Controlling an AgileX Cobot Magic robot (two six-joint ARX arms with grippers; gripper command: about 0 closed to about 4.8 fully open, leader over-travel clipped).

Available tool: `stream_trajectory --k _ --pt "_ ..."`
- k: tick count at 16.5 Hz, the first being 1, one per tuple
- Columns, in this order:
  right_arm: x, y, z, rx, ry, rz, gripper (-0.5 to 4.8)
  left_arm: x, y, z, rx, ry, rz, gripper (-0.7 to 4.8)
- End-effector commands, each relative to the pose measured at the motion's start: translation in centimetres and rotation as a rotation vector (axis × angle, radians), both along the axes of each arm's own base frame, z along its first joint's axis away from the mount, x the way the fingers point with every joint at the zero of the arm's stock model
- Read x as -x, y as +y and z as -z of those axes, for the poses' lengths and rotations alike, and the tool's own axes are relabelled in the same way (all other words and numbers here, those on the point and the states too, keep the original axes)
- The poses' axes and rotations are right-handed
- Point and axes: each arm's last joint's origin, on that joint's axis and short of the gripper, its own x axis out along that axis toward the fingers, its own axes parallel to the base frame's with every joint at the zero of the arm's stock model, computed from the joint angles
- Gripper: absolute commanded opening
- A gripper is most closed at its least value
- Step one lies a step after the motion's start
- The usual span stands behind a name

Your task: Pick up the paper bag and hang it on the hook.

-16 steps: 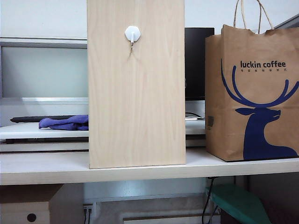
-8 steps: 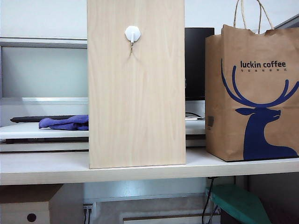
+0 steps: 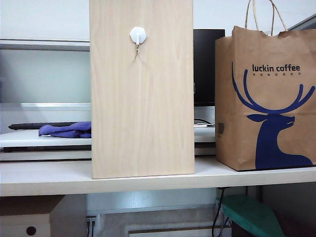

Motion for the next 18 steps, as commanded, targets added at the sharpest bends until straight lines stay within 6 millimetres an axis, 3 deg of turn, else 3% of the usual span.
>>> stream_trajectory --k 1,3,6,7,9,12,13,14,15,18 --pt "0.0 0.0 0.0 -0.247 0.007 -0.019 -0.01 0.9 -1.3 -0.2 0.005 -0.013 0.170 -0.06" --pt "0.0 0.2 -0.3 -0.328 -0.005 -0.079 -0.01 1.3 -1.7 -0.2 0.007 -0.011 0.253 -0.05" --pt "0.5 0.3 -2.6 -0.316 -0.160 -0.144 -0.02 1.3 -1.7 -0.2 0.007 -0.011 0.253 -0.06" --pt "0.9 0.1 -3.8 -0.328 -0.204 -0.087 -0.02 1.3 -1.7 -0.2 0.007 -0.011 0.253 -0.06" --pt "2.0 -0.5 -8.0 -0.311 -0.349 0.082 -0.02 1.3 -1.7 -0.2 0.007 -0.011 0.253 -0.05" --pt "-0.3 0.1 -12.7 -0.143 -0.273 -0.072 -0.01 1.3 -1.7 -0.2 0.007 -0.011 0.253 -0.06" --pt "-2.7 0.4 -14.3 -0.067 -0.203 -0.131 0.53 1.3 -1.7 -0.2 0.007 -0.011 0.253 -0.05" --pt "-5.4 0.5 -15.8 -0.047 -0.148 -0.134 3.17 1.3 -1.7 -0.2 0.007 -0.011 0.253 -0.06" --pt "-7.7 0.6 -16.8 -0.046 -0.110 -0.138 4.36 1.3 -1.7 -0.2 0.007 -0.012 0.252 -0.06" --pt "-13.2 0.9 -19.3 0.008 -0.065 -0.177 4.50 1.3 -1.7 -0.2 0.007 -0.012 0.250 -0.06"
